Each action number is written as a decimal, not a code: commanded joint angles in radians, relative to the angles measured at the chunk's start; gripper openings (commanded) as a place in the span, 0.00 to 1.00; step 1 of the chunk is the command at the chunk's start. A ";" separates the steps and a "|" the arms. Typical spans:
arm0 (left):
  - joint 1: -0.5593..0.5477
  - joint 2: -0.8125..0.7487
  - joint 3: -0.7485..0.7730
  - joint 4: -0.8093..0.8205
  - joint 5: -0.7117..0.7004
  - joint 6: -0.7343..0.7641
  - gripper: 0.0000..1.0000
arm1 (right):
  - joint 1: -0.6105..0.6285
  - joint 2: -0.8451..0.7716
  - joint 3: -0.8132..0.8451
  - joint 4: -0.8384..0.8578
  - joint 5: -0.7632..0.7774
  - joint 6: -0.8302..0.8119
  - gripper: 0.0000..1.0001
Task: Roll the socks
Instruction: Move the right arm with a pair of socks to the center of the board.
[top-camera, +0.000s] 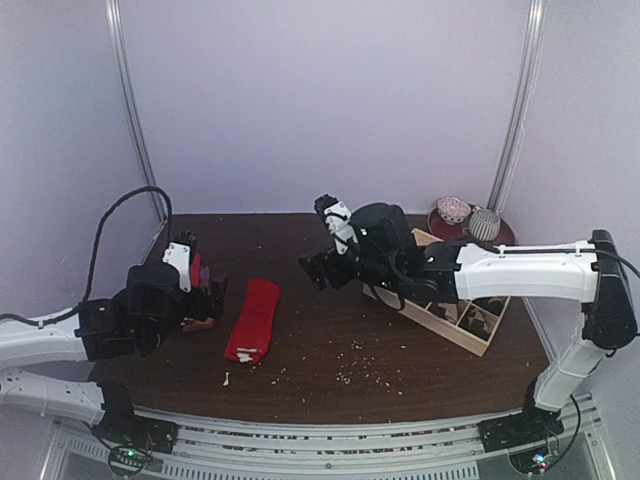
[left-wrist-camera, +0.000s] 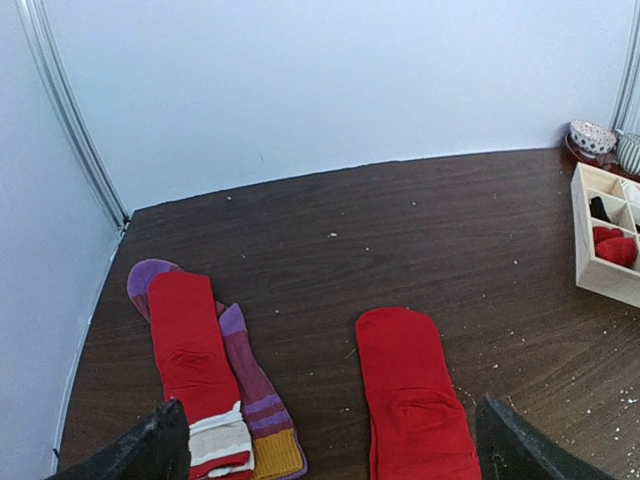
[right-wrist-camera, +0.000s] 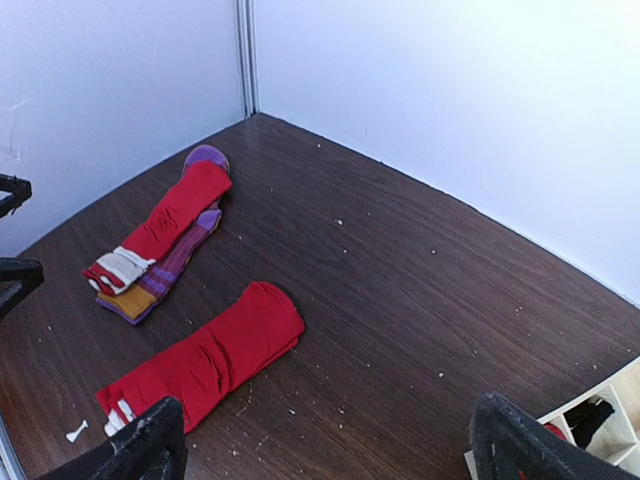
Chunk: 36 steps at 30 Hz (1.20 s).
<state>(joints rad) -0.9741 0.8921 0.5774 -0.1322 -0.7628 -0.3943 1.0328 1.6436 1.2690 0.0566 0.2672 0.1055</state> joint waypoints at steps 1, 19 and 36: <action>0.008 -0.060 -0.033 0.044 -0.057 -0.010 0.98 | -0.007 -0.043 -0.161 0.368 0.099 0.061 1.00; 0.008 -0.079 -0.016 -0.011 -0.026 -0.013 0.98 | 0.085 0.178 -0.125 0.372 -0.107 0.194 1.00; 0.008 -0.044 -0.009 -0.032 -0.041 -0.051 0.98 | 0.143 0.635 0.336 0.124 -0.493 0.016 0.59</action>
<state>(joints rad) -0.9737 0.8391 0.5480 -0.1860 -0.7967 -0.4286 1.1820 2.2246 1.5097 0.2993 -0.2047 0.1635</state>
